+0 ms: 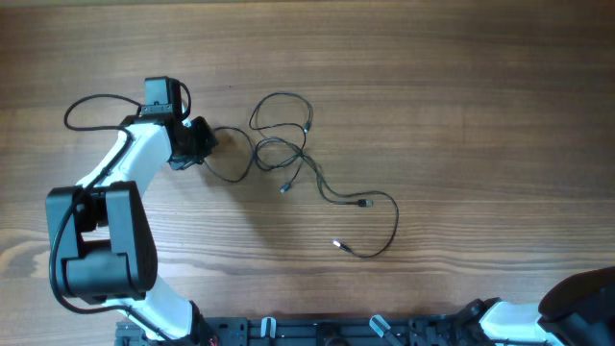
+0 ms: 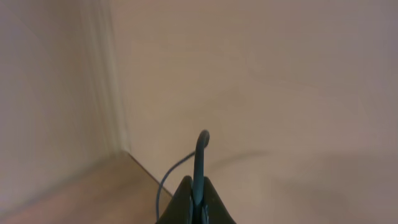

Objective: Untangle cables

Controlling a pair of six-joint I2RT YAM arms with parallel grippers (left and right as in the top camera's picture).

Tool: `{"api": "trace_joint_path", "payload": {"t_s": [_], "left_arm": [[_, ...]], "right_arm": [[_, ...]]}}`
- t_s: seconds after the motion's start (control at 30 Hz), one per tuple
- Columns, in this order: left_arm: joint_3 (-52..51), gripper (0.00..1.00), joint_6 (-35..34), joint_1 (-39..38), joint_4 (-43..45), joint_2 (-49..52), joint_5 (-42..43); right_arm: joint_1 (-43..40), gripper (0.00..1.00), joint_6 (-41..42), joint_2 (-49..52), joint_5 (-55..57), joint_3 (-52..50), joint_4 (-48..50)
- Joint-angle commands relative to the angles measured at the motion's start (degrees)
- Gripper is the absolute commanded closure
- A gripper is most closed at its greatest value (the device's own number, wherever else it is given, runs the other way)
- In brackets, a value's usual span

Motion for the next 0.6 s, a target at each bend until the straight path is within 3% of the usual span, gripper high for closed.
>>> {"api": "trace_joint_path", "payload": {"t_s": [0.0, 0.1, 0.17, 0.23, 0.33, 0.47, 0.53, 0.57], "left_arm": [[0.07, 0.96, -0.55, -0.11, 0.0, 0.02, 0.5], [0.07, 0.96, -0.55, -0.11, 0.11, 0.02, 0.48], [0.07, 0.96, -0.55, -0.11, 0.22, 0.02, 0.48], [0.07, 0.96, -0.52, -0.11, 0.17, 0.02, 0.48], [0.07, 0.96, -0.52, -0.11, 0.42, 0.02, 0.48], [0.07, 0.96, -0.55, -0.11, 1.05, 0.02, 0.48], [0.07, 0.96, -0.55, -0.11, 1.46, 0.02, 0.48], [0.07, 0.96, -0.55, -0.11, 1.51, 0.02, 0.5]], "right_arm": [[-4.13, 0.96, 0.28, 4.28, 3.67, 0.83, -7.85], [-5.62, 0.96, 1.49, 9.05, 3.67, 0.79, -18.49], [-5.73, 0.96, 9.03, 12.9, 7.32, 0.79, -25.55], [-5.73, 0.96, 16.13, 16.55, 10.47, 0.52, -29.97], [-5.55, 0.95, 19.21, 21.29, 6.32, -1.2, -32.22], [-5.55, 0.76, 17.9, 28.79, -6.67, -1.42, -30.47], [-5.25, 0.0, 15.3, 30.18, -12.48, -1.42, -30.56], [-5.25, 0.0, 15.58, 29.62, -12.79, -1.29, -30.75]]}}
